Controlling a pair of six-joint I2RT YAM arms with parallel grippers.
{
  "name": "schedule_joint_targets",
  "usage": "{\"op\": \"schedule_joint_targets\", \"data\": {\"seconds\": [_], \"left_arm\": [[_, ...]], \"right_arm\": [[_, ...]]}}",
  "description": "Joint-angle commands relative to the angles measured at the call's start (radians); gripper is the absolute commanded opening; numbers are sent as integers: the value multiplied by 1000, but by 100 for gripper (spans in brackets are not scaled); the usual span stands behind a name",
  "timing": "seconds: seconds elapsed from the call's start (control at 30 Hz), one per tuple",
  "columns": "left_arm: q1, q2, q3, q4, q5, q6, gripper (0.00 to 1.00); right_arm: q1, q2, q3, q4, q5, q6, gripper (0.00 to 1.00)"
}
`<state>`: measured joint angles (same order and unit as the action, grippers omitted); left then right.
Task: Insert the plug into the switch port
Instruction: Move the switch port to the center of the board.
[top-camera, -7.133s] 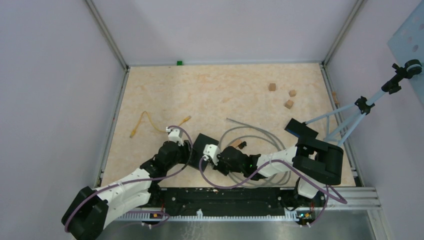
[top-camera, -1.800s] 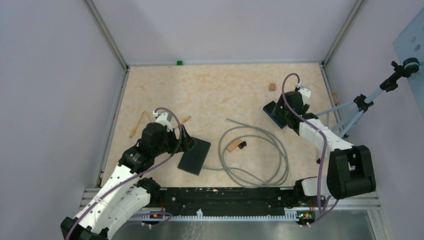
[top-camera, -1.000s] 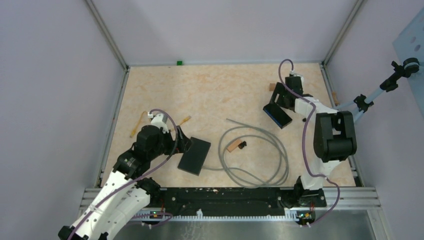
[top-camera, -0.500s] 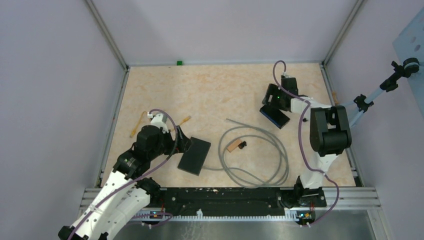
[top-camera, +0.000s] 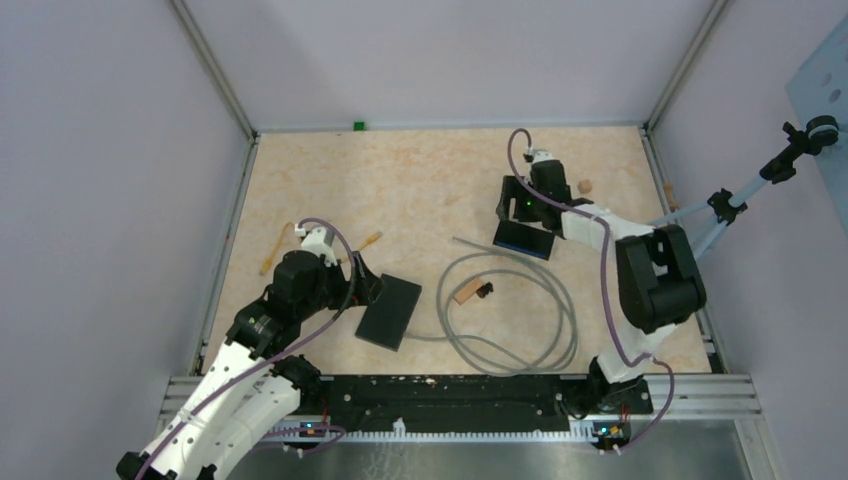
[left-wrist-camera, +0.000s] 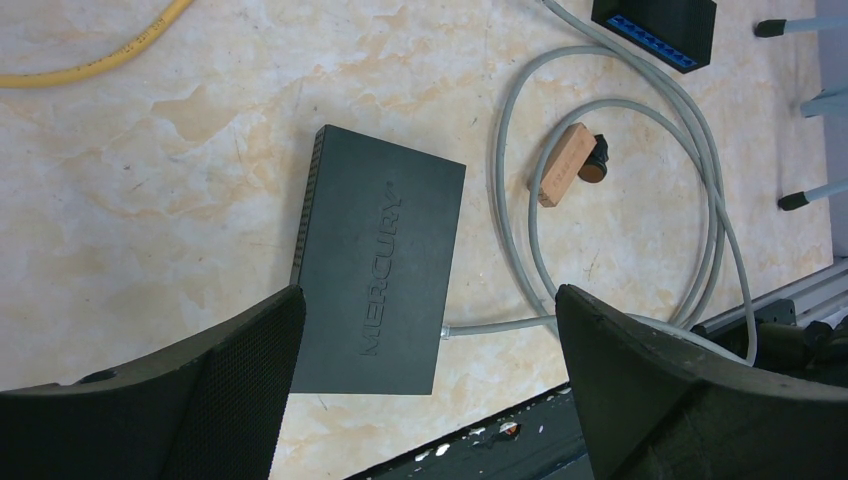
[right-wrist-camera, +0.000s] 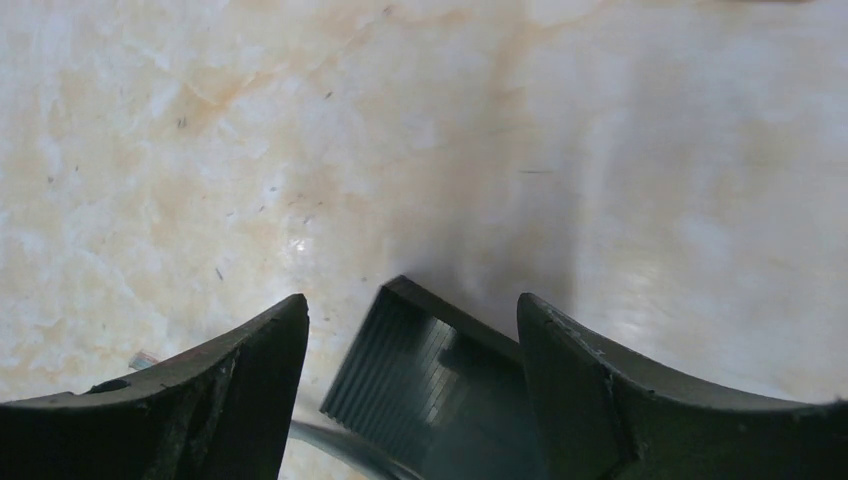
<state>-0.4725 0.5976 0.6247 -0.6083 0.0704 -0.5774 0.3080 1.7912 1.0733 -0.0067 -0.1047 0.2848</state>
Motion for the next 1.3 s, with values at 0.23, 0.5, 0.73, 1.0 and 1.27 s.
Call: {"op": "schedule_joint_targets", "data": {"seconds": [0.23, 0.5, 0.73, 1.0, 1.27], "left_arm": [[4, -9, 21, 27, 3, -6, 99], [3, -22, 24, 18, 4, -5, 99], [4, -20, 21, 25, 7, -4, 99], [4, -11, 30, 21, 5, 4, 99], [4, -15, 30, 23, 1, 4, 99]], "right_arm": [[-58, -310, -112, -195, 420, 371, 76], [-61, -368, -289, -102, 399, 567, 84], [-61, -382, -363, -46, 420, 683, 86], [-61, -271, -362, 45, 369, 702, 78], [-59, -103, -240, 65, 228, 536, 74]]}}
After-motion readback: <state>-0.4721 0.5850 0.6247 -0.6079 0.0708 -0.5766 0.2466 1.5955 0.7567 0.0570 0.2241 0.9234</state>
